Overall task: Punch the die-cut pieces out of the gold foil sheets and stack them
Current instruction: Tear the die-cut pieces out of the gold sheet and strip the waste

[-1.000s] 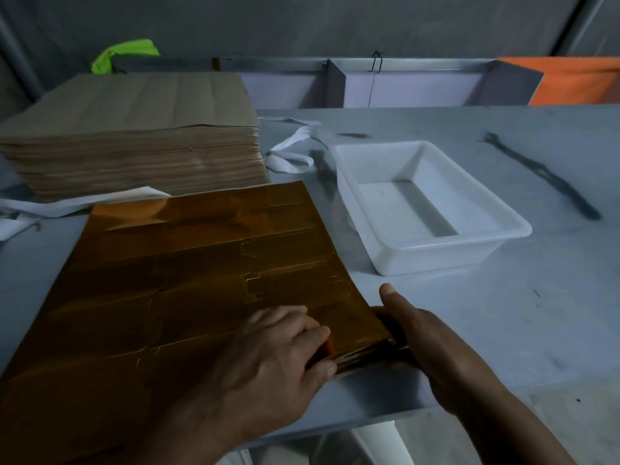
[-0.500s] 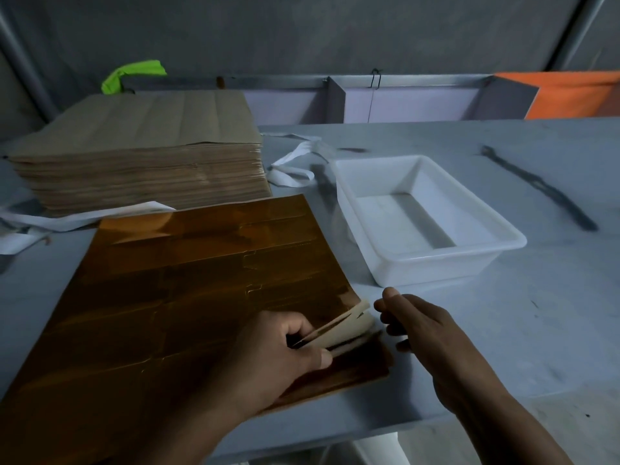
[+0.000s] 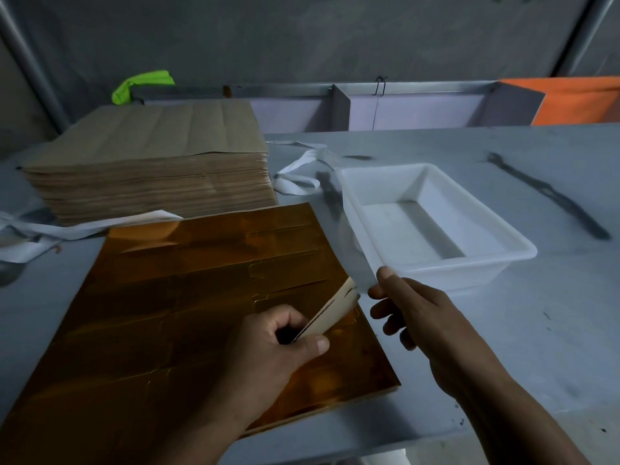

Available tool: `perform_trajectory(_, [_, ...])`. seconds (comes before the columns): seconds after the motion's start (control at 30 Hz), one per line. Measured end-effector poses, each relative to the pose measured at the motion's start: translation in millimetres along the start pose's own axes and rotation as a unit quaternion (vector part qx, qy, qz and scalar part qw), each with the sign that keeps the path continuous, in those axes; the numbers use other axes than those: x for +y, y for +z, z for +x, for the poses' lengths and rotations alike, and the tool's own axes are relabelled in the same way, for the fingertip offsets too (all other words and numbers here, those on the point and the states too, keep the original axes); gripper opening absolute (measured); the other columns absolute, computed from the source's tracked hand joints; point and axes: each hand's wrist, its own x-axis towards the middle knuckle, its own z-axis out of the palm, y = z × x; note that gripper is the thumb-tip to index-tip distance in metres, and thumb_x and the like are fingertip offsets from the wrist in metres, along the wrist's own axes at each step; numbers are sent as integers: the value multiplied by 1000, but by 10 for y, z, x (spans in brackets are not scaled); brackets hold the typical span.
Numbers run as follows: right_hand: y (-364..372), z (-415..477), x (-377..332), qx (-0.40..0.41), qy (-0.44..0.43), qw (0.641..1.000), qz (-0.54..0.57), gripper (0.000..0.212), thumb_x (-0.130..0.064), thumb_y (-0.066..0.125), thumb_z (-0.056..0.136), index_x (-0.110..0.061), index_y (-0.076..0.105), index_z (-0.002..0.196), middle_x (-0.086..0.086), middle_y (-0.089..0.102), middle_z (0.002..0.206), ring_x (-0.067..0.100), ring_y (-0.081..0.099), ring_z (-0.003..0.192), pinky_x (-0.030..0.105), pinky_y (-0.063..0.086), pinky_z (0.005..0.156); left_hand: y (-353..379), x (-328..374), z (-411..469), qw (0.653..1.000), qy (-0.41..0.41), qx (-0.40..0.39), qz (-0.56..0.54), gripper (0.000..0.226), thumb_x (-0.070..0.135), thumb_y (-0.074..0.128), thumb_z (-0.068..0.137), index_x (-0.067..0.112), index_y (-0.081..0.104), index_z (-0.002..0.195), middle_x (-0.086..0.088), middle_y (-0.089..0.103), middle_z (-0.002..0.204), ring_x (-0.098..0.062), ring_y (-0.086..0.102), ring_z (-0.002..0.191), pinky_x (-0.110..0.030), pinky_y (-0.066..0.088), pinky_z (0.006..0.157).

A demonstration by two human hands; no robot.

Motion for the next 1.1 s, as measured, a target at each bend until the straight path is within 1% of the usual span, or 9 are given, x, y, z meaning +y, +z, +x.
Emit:
perform_trajectory(0.1, [55, -2, -37, -22, 10, 1000, 3, 65, -76, 38, 67, -28, 67, 100, 1, 70, 97, 18, 63, 81, 29, 43, 62, -8, 10, 18, 999, -18, 0, -41, 24, 36, 81, 69, 20, 69, 83, 7, 71, 82, -2, 68, 83, -17, 53, 61])
perform_trajectory(0.2, [78, 2, -15, -36, 18, 999, 6, 60, -73, 38, 75, -29, 65, 104, 3, 69, 98, 19, 62, 81, 29, 43, 61, -56, 14, 50, 994, -43, -11, -104, 43, 51, 72, 60, 19, 69, 88, 11, 72, 83, -2, 68, 85, -15, 52, 61])
perform_trajectory(0.43, [108, 0, 32, -61, 34, 998, 4, 64, -72, 38, 71, -31, 64, 112, 4, 66, 107, 14, 55, 78, 24, 42, 61, -71, -86, 59, 996, -37, -18, -77, 44, 73, 51, 69, 32, 65, 79, -6, 62, 82, -10, 57, 71, -20, 44, 62])
perform_trajectory(0.5, [113, -3, 32, -69, 35, 997, 5, 62, -74, 37, 70, -33, 67, 107, 1, 65, 101, 11, 52, 74, 24, 41, 62, -72, -74, 51, 995, -26, -9, -97, 21, 69, 48, 76, 56, 65, 72, 22, 66, 70, 10, 58, 64, -6, 44, 58])
perform_trajectory(0.6, [117, 12, 58, -72, 50, 996, -25, 63, -77, 35, 69, -29, 69, 92, -4, 63, 84, 11, 53, 70, 25, 43, 63, -97, -51, 49, 993, -7, -9, -120, 24, 58, 49, 88, 76, 56, 74, 50, 57, 79, 31, 52, 77, 5, 39, 57])
perform_trajectory(0.73, [59, 29, 115, -81, 51, 990, -103, 70, -82, 31, 67, -18, 60, 72, -6, 57, 61, 12, 53, 61, 26, 44, 61, -146, -32, 83, 992, -5, 9, -128, 14, 53, 52, 87, 48, 64, 83, 39, 64, 77, 21, 60, 74, 1, 43, 57])
perform_trajectory(0.83, [26, 1, 135, -74, 38, 989, -126, 81, -86, 29, 64, -17, 65, 85, -1, 67, 80, 13, 60, 70, 25, 46, 60, -163, 8, 79, 993, -7, 23, -117, 23, 58, 48, 78, 41, 63, 81, 29, 67, 73, 10, 65, 71, -5, 48, 55])
perform_trajectory(0.97, [101, -114, 73, -82, 34, 996, -24, 90, -98, 50, 42, -36, 59, 106, -3, 69, 102, 19, 69, 89, 30, 54, 66, -82, 73, 27, 994, -45, -31, -95, 42, 58, 50, 76, 21, 69, 84, -6, 68, 76, -13, 67, 69, -19, 51, 59])
perform_trajectory(1.1, [323, -268, 105, -185, 78, 971, 132, 72, -72, 79, 59, -30, 66, 116, 0, 75, 107, 21, 73, 96, 43, 60, 84, 12, 72, -53, 994, 11, -92, -50, 29, 56, 64, 84, 29, 72, 89, 8, 72, 85, -3, 68, 82, -24, 54, 74])
